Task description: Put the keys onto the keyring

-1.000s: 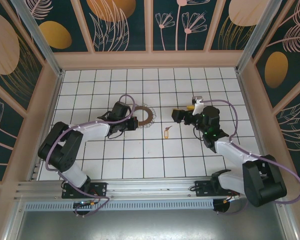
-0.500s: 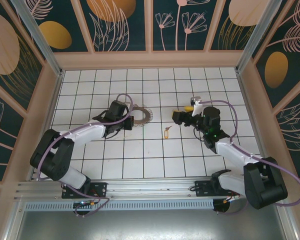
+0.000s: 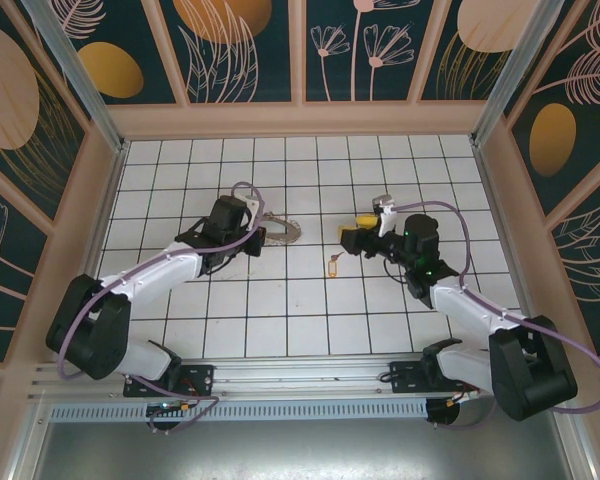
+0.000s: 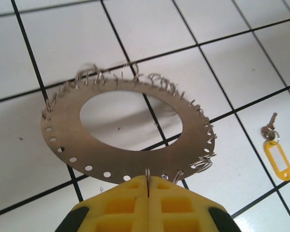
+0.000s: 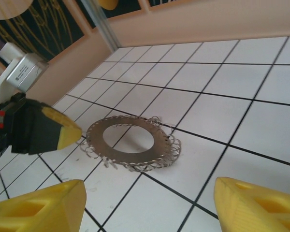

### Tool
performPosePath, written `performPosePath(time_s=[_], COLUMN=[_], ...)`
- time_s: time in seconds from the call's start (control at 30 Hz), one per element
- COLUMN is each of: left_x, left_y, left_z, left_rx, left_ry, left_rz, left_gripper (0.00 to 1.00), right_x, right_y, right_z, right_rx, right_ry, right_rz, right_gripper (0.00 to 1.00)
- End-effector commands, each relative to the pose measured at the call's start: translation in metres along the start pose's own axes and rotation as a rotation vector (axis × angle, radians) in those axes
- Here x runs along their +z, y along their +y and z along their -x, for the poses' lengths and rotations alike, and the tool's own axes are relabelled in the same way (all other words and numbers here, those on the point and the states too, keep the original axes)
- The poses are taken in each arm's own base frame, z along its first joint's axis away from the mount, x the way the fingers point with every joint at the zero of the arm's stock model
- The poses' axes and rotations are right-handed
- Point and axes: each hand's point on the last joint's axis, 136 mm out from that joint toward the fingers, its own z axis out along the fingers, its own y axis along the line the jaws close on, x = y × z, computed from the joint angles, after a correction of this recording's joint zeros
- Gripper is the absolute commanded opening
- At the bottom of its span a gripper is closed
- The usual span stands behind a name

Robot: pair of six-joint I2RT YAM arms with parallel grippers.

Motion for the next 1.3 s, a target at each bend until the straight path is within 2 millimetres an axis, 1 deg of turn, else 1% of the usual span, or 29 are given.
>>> performPosePath(time_s=[0.0, 0.13, 0.27, 0.47, 0.53, 0.67, 0.83, 1.03, 1.27], left_x=[-0.021, -0.034, -0.046, -0.067, -0.074, -0.082, -0.095, -0.107, -0.12], left_y=[-0.015, -0.019, -0.024, -0.037, -0.045, -0.058, -0.074, -0.082, -0.095], left_z=[0.028, 0.038, 0.047, 0.058, 0.061, 0.064, 0.065, 0.067, 0.069], left_rx=[0.072, 0.099, 0.131, 0.227, 0.264, 0.307, 0.35, 0.391, 0.432], left_ry=[-0.082, -0.136, -0.18, -0.257, -0.281, -0.301, -0.333, -0.359, -0.381], left_rz=[-0.047, -0.061, -0.075, -0.128, -0.164, -0.232, -0.319, -0.358, -0.424], left_gripper=[0.0, 0.0, 0.0, 0.0, 0.0, 0.0, 0.0, 0.0, 0.0], right_x=[-0.002, -0.001, 0.002, 0.002, 0.002, 0.003, 0.001, -0.001, -0.003], right_y=[0.024, 0.034, 0.04, 0.059, 0.065, 0.073, 0.081, 0.091, 0.097], right_z=[0.018, 0.019, 0.021, 0.025, 0.027, 0.031, 0.043, 0.056, 0.072], right_rx=[-0.079, -0.103, -0.114, -0.149, -0.168, -0.194, -0.218, -0.23, -0.253], right_ry=[-0.049, -0.051, -0.052, -0.048, -0.049, -0.047, -0.07, -0.087, -0.113], right_rz=[0.094, 0.136, 0.161, 0.24, 0.264, 0.286, 0.309, 0.348, 0.352], right_gripper=[0.66, 0.64, 0.62, 0.61, 0.59, 0.56, 0.5, 0.47, 0.46])
